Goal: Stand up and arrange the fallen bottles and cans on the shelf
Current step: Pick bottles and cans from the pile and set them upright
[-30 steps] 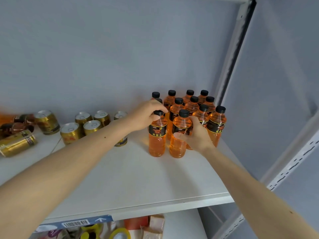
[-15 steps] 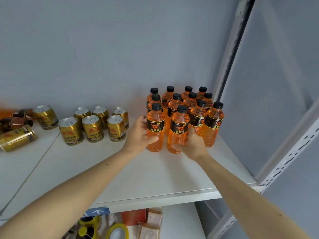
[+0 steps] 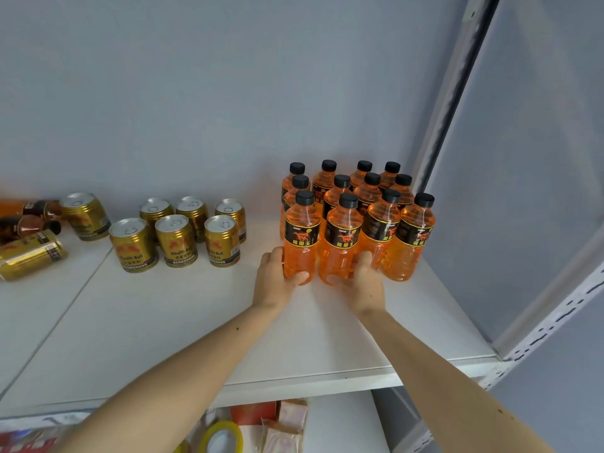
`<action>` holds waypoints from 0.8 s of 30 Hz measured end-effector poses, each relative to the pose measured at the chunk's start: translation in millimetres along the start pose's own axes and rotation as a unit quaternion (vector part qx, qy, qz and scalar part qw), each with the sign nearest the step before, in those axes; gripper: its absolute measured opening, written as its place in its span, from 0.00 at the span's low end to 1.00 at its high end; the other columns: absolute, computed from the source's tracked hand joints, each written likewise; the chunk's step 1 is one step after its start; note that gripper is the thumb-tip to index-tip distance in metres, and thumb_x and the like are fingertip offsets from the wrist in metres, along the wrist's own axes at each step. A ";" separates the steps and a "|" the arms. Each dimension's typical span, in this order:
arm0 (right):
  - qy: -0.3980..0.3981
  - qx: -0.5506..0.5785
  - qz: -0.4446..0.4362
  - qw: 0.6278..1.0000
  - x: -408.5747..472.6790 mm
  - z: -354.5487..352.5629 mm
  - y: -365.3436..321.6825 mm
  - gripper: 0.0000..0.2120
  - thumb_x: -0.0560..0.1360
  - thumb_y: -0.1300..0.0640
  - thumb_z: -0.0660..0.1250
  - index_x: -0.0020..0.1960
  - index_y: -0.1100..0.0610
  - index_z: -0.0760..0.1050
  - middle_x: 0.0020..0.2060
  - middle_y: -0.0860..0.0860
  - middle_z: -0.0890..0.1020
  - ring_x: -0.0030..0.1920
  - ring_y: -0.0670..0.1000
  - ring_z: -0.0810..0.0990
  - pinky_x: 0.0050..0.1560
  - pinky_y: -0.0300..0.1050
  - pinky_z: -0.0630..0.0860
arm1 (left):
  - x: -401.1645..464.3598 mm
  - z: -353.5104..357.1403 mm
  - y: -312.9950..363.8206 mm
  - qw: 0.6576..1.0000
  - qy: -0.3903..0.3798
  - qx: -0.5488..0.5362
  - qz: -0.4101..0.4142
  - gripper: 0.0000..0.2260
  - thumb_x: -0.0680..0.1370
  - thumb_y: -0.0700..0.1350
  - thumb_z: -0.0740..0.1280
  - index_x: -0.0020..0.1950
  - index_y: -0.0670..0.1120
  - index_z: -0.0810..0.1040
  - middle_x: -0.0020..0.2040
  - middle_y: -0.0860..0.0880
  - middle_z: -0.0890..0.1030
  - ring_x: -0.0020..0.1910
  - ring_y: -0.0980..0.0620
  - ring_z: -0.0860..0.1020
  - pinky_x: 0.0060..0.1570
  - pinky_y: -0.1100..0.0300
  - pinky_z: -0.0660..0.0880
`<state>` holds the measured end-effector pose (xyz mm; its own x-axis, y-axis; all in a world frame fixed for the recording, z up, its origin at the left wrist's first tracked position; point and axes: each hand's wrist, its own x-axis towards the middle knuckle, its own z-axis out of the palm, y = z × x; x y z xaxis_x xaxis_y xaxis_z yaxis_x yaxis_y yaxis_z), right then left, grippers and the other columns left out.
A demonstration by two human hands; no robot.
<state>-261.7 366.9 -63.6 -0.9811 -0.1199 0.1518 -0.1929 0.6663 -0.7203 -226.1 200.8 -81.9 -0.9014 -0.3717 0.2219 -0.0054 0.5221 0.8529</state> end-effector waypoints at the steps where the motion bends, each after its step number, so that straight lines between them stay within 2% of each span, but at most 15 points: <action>1: 0.005 -0.005 -0.003 1.000 0.1 1.8 -0.3 0.24 0.74 0.54 0.71 0.61 0.57 0.61 0.59 0.57 0.79 0.55 0.61 0.80 0.54 0.58 0.78 | 0.6 1.0 0.5 1.000 0.005 0.009 -0.004 0.32 0.68 0.61 0.72 0.65 0.46 0.70 0.59 0.44 0.73 0.57 0.44 0.76 0.56 0.47 0.76; 5: 0.027 -0.002 -0.007 1.000 -3.0 7.8 -0.9 0.24 0.74 0.52 0.71 0.61 0.54 0.60 0.60 0.56 0.78 0.56 0.61 0.79 0.54 0.58 0.78 | 2.3 0.9 1.6 0.999 0.006 0.026 -0.021 0.33 0.67 0.60 0.74 0.66 0.46 0.69 0.60 0.44 0.73 0.57 0.44 0.76 0.57 0.47 0.76; 8: 0.072 0.007 -0.007 0.997 -11.0 12.0 -2.6 0.28 0.70 0.47 0.73 0.61 0.53 0.59 0.61 0.54 0.73 0.57 0.59 0.76 0.52 0.58 0.77 | -0.6 -4.2 -1.8 0.999 0.005 0.020 -0.036 0.32 0.68 0.57 0.75 0.66 0.47 0.68 0.60 0.45 0.74 0.57 0.47 0.76 0.54 0.54 0.76; 10: 0.113 -0.007 -0.018 0.993 -16.9 16.0 -6.4 0.30 0.69 0.46 0.74 0.60 0.54 0.61 0.58 0.54 0.72 0.56 0.58 0.76 0.47 0.54 0.76 | -4.4 -9.9 -5.7 0.999 0.004 0.020 -0.030 0.31 0.69 0.54 0.75 0.66 0.46 0.68 0.60 0.46 0.75 0.56 0.49 0.76 0.51 0.59 0.74; 13: 0.154 -0.020 -0.044 0.987 -26.8 24.9 -18.0 0.25 0.69 0.49 0.75 0.56 0.55 0.64 0.53 0.53 0.72 0.49 0.56 0.76 0.38 0.46 0.72 | -12.0 -24.8 -10.2 1.000 0.002 0.021 -0.020 0.29 0.70 0.50 0.74 0.67 0.46 0.68 0.62 0.47 0.75 0.58 0.51 0.75 0.56 0.56 0.75; 15: 0.158 -0.023 -0.052 0.986 -36.2 33.9 -29.2 0.22 0.70 0.51 0.75 0.54 0.55 0.65 0.51 0.52 0.72 0.47 0.55 0.76 0.37 0.44 0.69 | -18.2 -41.1 -14.5 1.000 0.004 0.027 -0.014 0.27 0.71 0.48 0.74 0.66 0.46 0.69 0.62 0.47 0.75 0.59 0.52 0.75 0.58 0.55 0.75; 18: 0.140 -0.029 -0.054 0.988 -53.3 53.4 -53.0 0.19 0.71 0.50 0.74 0.54 0.54 0.67 0.50 0.50 0.73 0.46 0.53 0.76 0.38 0.45 0.74 | -29.7 -76.9 -26.4 0.999 0.009 0.031 -0.003 0.26 0.71 0.48 0.74 0.66 0.46 0.70 0.60 0.47 0.77 0.57 0.53 0.76 0.56 0.56 0.75; 24: 0.115 0.003 -0.065 0.991 -97.9 113.7 -126.1 0.19 0.71 0.49 0.73 0.54 0.51 0.66 0.50 0.47 0.74 0.44 0.47 0.75 0.37 0.44 0.74 | -64.4 -184.4 -60.2 0.997 0.034 0.067 0.016 0.23 0.73 0.50 0.71 0.65 0.48 0.71 0.57 0.51 0.78 0.55 0.55 0.76 0.55 0.56 0.75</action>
<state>-143.0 210.9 -64.6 -0.9185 -0.0337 0.3941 -0.3190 0.6523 -0.6876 -87.9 51.8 -60.4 -0.8711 -0.4017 0.2827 -0.0396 0.6310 0.7748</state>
